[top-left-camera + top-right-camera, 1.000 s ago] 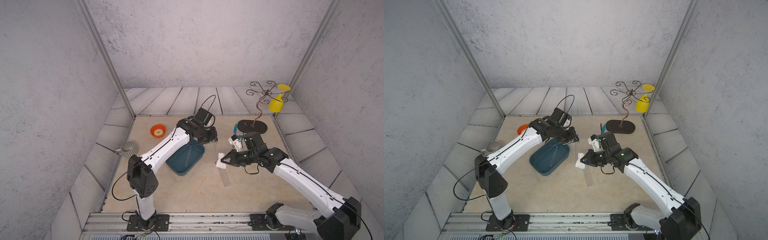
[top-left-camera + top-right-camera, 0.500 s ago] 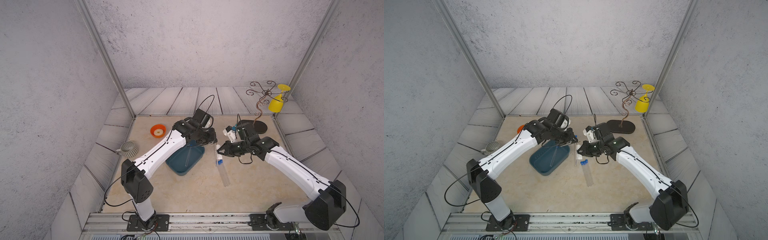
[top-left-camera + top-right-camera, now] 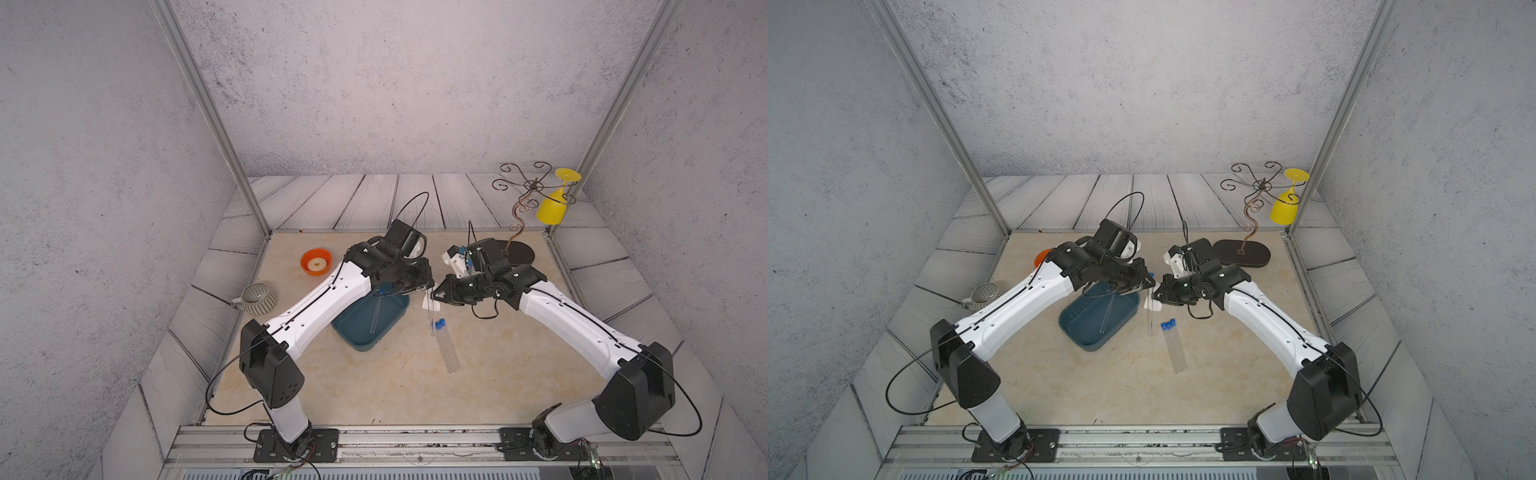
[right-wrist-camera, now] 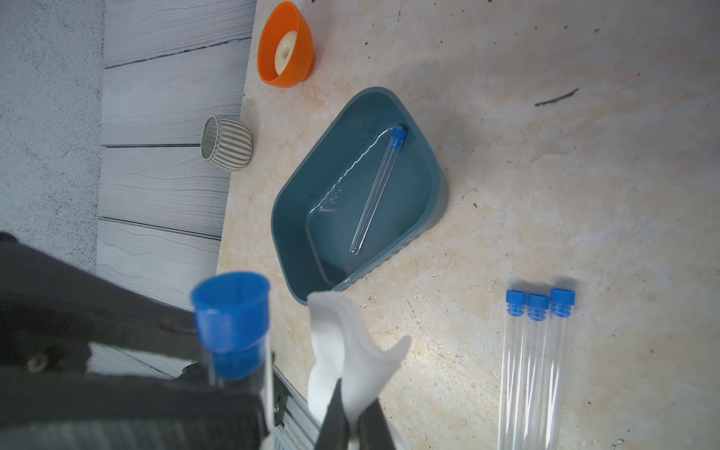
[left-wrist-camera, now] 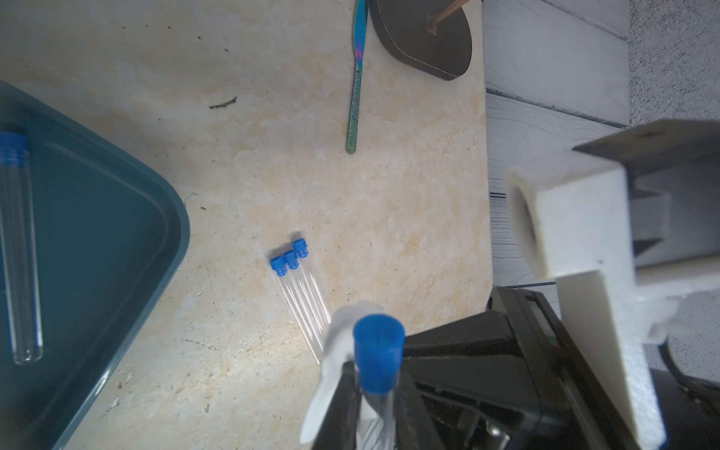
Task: Wipe the exteriors of test tubes
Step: Wipe the dirt from the test tube.
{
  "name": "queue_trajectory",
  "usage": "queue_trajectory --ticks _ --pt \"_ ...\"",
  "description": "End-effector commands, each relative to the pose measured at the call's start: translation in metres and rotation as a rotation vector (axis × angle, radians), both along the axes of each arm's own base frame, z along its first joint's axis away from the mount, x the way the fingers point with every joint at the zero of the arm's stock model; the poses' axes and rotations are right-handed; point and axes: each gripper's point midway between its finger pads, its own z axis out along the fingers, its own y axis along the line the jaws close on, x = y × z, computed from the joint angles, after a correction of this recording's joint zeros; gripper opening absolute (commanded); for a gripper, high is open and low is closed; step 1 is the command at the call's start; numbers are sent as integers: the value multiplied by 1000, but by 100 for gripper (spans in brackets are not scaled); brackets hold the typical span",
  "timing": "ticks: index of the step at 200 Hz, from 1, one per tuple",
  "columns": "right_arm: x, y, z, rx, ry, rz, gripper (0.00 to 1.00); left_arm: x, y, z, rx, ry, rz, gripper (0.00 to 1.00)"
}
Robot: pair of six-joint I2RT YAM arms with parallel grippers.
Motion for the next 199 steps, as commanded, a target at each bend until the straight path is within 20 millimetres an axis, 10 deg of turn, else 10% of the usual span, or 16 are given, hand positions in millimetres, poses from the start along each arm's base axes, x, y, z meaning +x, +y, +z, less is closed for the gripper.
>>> queue_trajectory --ticks 1,129,199 --pt "-9 -1 11 39 -14 15 8 -1 1 8 -9 -26 4 10" --pt "-86 -16 38 143 77 53 8 21 -3 -2 55 -80 14 10" --pt "-99 -4 11 44 114 100 8 21 -2 10 50 -96 8 10"
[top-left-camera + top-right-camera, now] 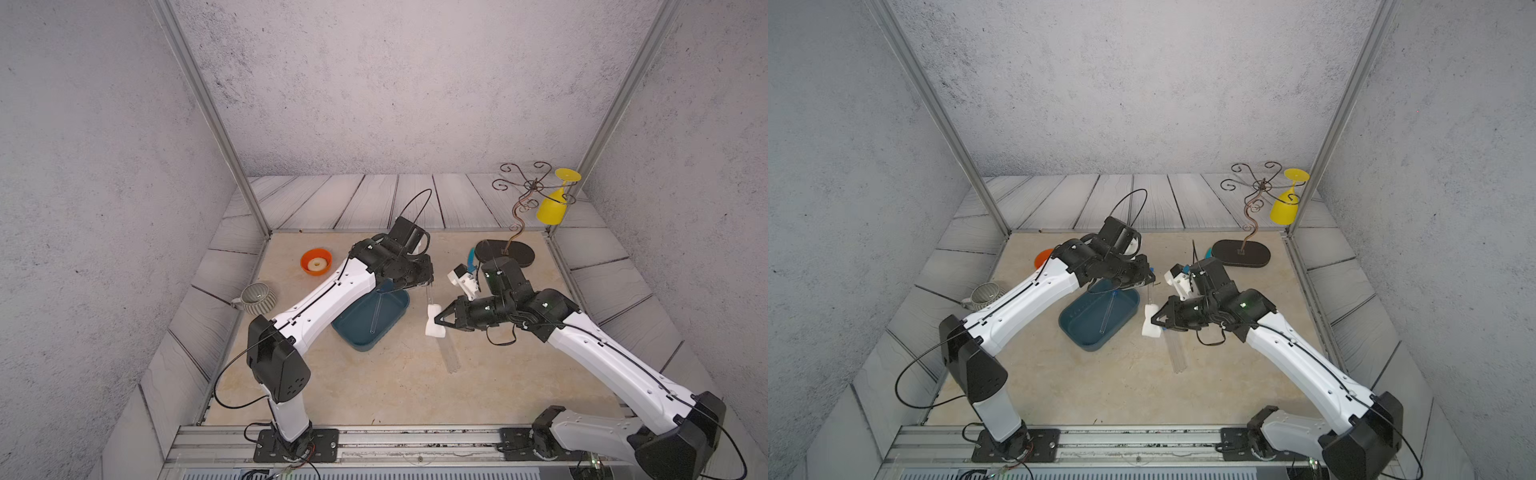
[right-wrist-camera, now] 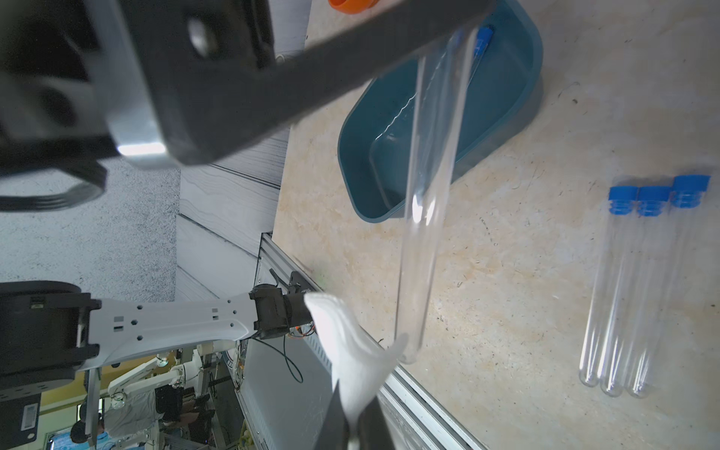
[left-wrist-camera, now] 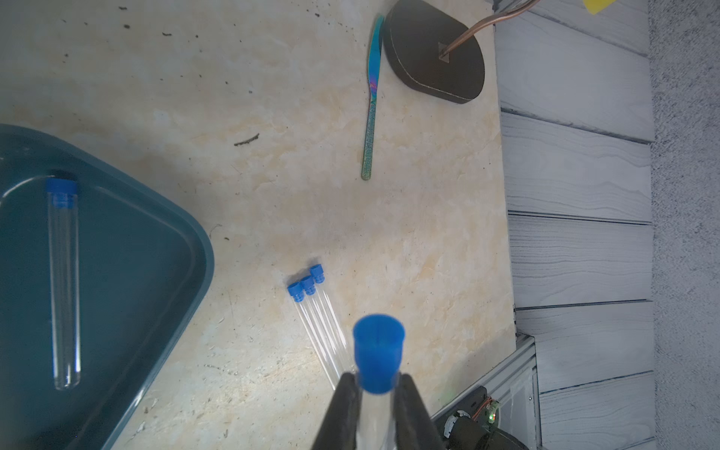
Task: Wipe the exteriors of test tubes
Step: Wipe the dirt from the test tube.
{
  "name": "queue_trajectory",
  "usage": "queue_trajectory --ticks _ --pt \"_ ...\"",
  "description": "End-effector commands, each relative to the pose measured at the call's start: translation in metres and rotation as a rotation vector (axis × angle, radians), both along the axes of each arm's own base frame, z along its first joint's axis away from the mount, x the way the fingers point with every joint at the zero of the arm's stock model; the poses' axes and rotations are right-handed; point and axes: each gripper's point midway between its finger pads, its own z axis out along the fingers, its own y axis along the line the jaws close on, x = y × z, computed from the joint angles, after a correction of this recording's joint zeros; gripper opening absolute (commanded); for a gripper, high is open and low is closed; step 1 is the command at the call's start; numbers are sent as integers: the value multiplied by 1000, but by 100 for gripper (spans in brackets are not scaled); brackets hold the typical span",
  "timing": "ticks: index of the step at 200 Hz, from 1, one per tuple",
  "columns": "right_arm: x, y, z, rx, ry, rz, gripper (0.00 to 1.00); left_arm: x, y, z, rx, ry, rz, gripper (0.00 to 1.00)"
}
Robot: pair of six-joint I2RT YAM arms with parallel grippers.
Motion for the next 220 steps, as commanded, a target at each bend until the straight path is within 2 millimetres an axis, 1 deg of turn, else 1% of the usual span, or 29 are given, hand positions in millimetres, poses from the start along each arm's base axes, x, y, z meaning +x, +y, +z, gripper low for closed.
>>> queue_trajectory --ticks 1,24,46,96,137,162,220 --pt "-7 -3 -20 -76 31 12 8 2 -1 10 3 -29 -13 10" --pt "-9 -15 -33 -144 19 3 8 1 -1 16 -5 -37 -14 10" --pt "-2 -20 -36 -199 -12 -3 8 -5 0 16 -10 -25 -24 10" --pt "23 -10 -24 -208 -57 -8 8 -18 5 12 -3 -14 -45 10" --pt "35 -5 -14 -192 -80 -12 8 -25 7 10 3 -16 -54 10" --pt "42 -1 -9 -182 -90 -14 8 -29 4 10 -4 -17 -64 10" --pt "67 4 -1 -195 -133 -22 8 -39 0 10 -7 -17 -86 10"
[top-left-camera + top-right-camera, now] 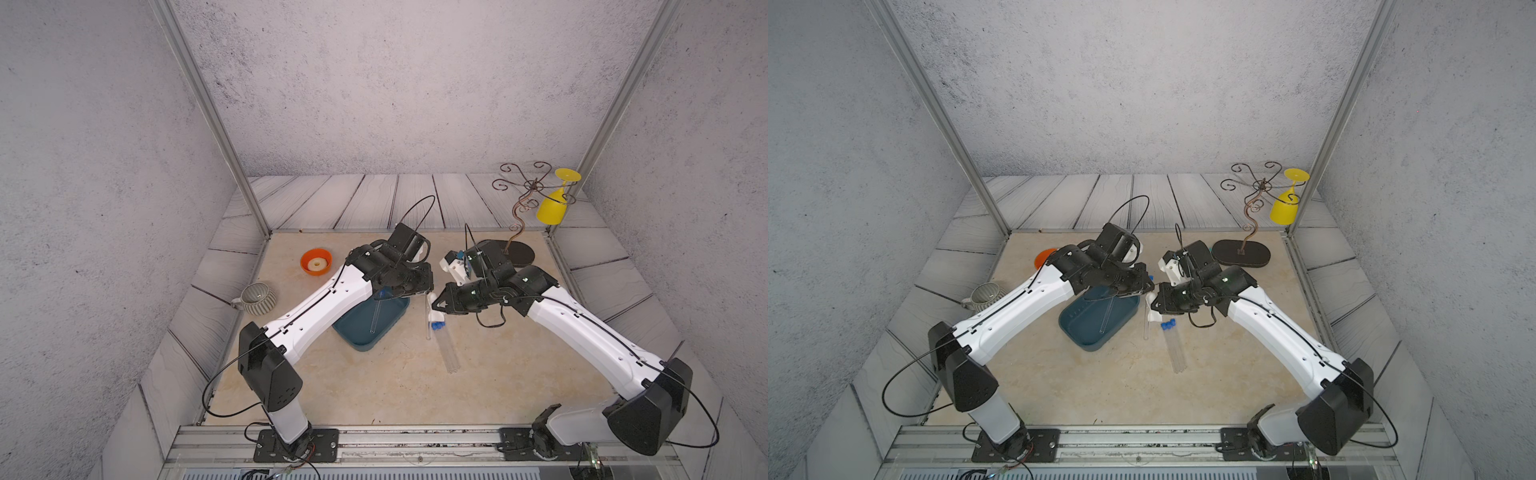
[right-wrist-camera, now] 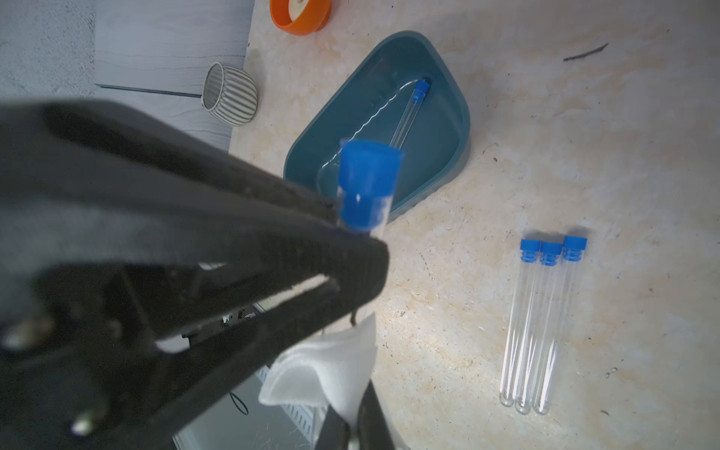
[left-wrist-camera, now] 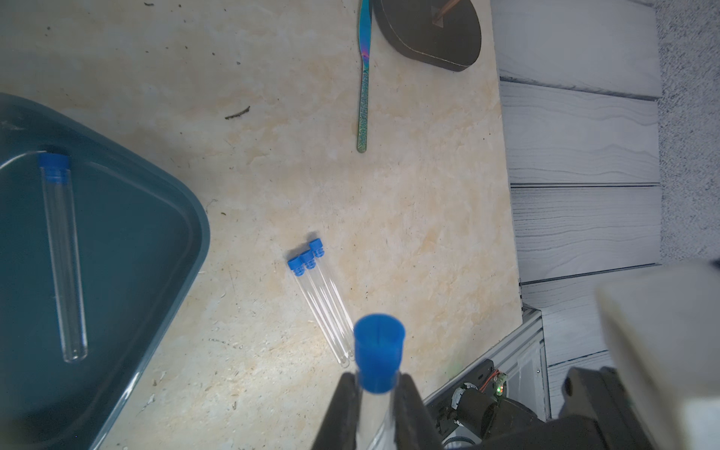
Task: Wipe the exteriors of test tubes
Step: Wipe the dirt from the test tube.
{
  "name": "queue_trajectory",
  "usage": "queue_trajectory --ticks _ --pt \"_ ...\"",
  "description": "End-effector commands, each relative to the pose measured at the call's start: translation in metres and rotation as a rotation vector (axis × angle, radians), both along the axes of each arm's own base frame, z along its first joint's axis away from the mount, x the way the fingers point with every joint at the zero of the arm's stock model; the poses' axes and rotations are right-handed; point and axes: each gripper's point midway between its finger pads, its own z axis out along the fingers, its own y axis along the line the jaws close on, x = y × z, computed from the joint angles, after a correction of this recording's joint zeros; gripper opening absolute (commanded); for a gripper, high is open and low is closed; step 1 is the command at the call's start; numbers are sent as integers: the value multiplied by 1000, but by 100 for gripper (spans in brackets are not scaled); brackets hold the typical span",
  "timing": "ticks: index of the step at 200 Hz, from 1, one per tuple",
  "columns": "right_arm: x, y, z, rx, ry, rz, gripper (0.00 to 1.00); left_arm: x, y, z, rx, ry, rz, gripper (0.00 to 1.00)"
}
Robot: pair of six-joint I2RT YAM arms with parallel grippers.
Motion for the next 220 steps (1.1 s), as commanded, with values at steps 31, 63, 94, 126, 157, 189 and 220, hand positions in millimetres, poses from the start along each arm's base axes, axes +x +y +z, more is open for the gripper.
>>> queue_trajectory --ticks 31,63,94,126,157,189,220 --pt "18 2 11 -10 -59 3 8 -10 -2 13 -28 -24 -31 10" --pt "12 4 16 18 -38 3 7 -10 -3 14 -30 -27 -29 10" --pt "0 2 11 67 5 -21 7 -8 -4 17 -31 -37 -21 10" --pt "-17 2 6 72 31 -8 7 -5 -5 14 -26 -35 -19 10" --pt "-28 4 10 80 44 13 7 -3 -7 11 -23 -36 -19 10" --pt "-38 9 17 97 48 30 7 -1 -8 9 -17 -36 -21 10" --pt "-46 5 23 101 54 28 7 -1 -8 8 -11 -40 -21 10"
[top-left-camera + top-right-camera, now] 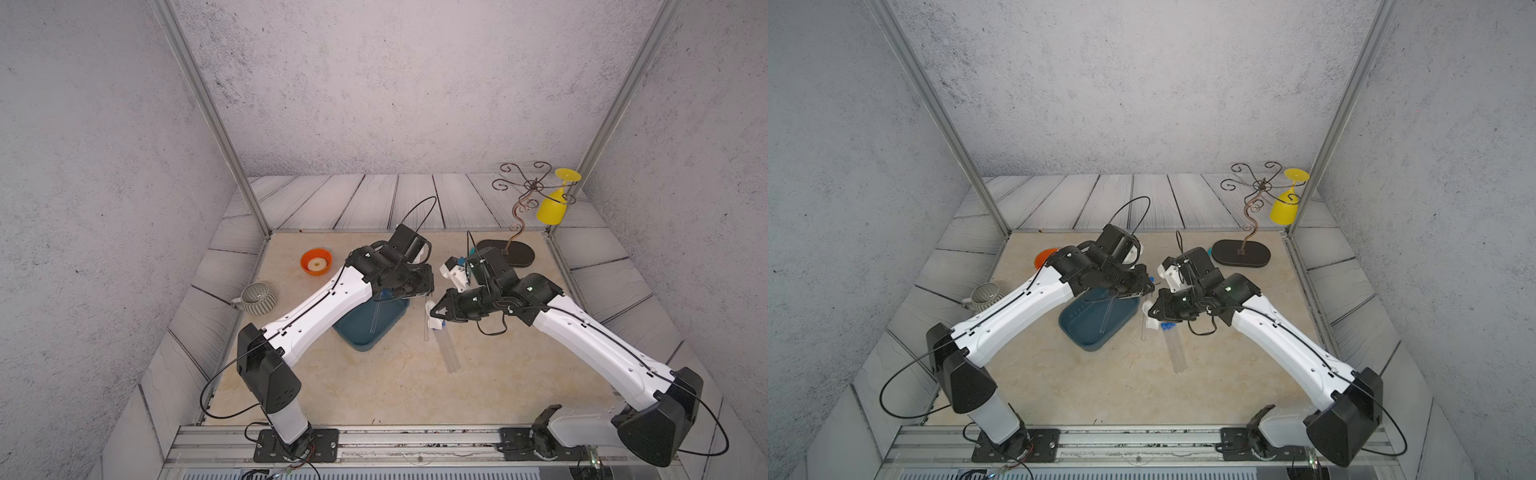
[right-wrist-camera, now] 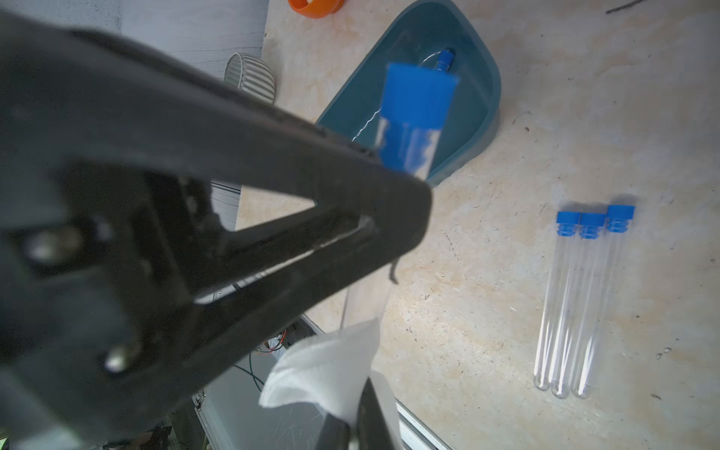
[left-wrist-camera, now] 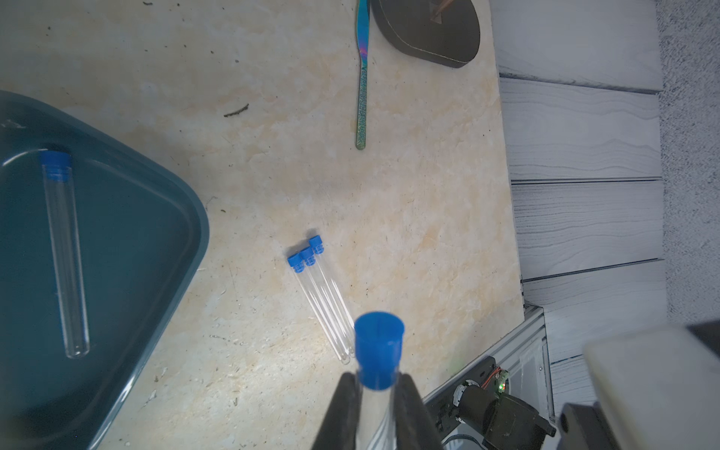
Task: Wipe the exteriors of test tubes
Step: Wipe the dirt from the test tube.
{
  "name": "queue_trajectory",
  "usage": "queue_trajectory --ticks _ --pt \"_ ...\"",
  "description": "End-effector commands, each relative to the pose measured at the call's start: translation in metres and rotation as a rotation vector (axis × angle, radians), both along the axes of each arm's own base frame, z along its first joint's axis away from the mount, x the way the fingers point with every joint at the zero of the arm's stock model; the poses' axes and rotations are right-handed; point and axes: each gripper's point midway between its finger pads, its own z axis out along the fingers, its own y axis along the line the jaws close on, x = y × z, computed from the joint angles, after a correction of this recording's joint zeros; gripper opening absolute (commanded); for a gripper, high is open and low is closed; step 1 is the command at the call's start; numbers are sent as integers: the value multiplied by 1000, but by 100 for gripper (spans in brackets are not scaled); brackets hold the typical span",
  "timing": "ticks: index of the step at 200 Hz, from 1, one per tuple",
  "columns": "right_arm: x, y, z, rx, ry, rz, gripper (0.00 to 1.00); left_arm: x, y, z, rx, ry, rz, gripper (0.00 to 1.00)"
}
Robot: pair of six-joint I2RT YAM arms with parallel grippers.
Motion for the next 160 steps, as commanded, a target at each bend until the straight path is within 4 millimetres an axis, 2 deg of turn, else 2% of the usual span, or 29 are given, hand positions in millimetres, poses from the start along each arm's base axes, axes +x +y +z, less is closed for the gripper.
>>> queue_trajectory --ticks 1,21,48,80,103,160 --pt "-13 -1 18 40 -2 13 7 4 -7 6 -14 -32 -16 10" --pt "-14 -3 15 38 4 5 7 5 -9 8 -21 -36 -17 10" --pt "-2 4 11 23 -2 6 7 4 -10 10 -28 -34 -20 10" --pt "13 1 -11 -79 21 -11 7 4 -9 14 -29 -40 -23 10" --pt "20 -2 -16 -81 25 -29 6 4 -7 15 -23 -45 -21 10" --pt "2 -28 -15 -157 -6 -26 7 8 -3 20 -20 -81 0 10"
